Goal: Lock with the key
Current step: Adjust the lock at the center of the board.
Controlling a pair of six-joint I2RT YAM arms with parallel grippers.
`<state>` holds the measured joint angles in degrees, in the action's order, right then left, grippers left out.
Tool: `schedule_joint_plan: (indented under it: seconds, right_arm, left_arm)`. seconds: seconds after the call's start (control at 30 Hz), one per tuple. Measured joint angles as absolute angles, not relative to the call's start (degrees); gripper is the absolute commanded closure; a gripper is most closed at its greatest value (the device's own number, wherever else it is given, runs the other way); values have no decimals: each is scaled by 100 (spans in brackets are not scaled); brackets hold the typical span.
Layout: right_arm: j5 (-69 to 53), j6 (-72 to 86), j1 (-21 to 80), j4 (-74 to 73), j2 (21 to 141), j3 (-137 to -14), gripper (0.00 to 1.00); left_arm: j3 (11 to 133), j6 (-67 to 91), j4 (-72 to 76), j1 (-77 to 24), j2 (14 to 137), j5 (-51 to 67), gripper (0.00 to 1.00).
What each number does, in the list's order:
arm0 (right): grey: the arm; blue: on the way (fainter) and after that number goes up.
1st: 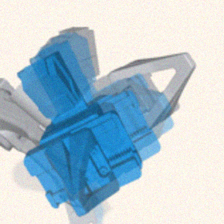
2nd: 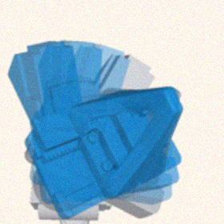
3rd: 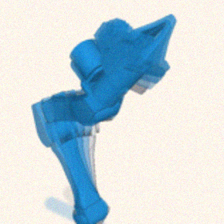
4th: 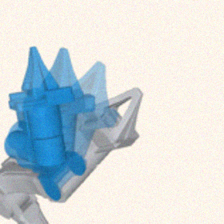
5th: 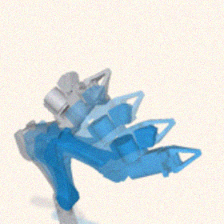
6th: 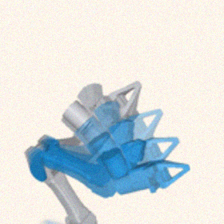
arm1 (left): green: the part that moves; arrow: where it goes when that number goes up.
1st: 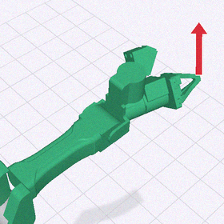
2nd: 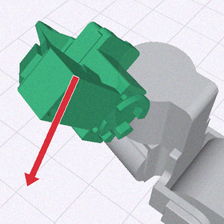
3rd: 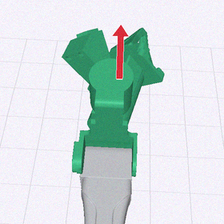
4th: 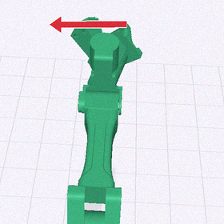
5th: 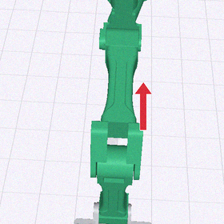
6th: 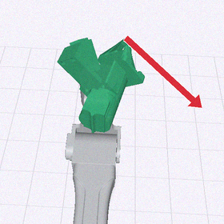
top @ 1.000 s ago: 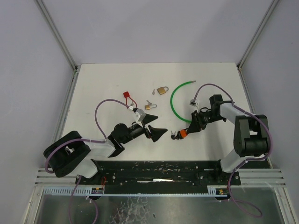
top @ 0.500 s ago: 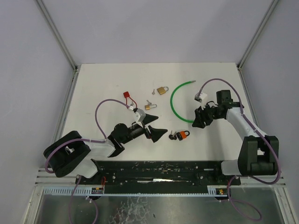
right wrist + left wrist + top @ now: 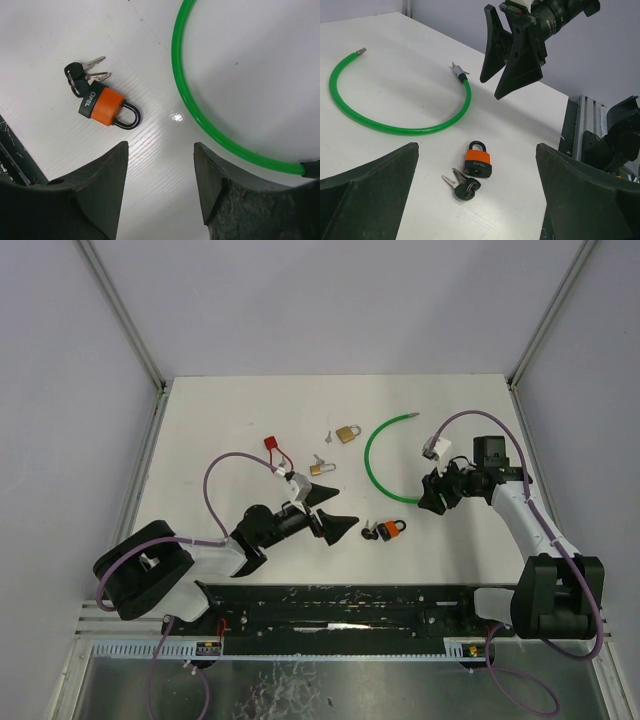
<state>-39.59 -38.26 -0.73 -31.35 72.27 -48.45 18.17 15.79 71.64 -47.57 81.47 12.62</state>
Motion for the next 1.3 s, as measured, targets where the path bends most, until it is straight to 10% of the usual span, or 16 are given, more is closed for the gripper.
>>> schedule_joint_plan:
  seconds: [1.3]
  right_arm:
    - [-3964, -4313, -82, -3094, 7251, -4700, 39]
  left_arm:
    - [1802, 1581, 7286, -4757, 8147, 1264, 0]
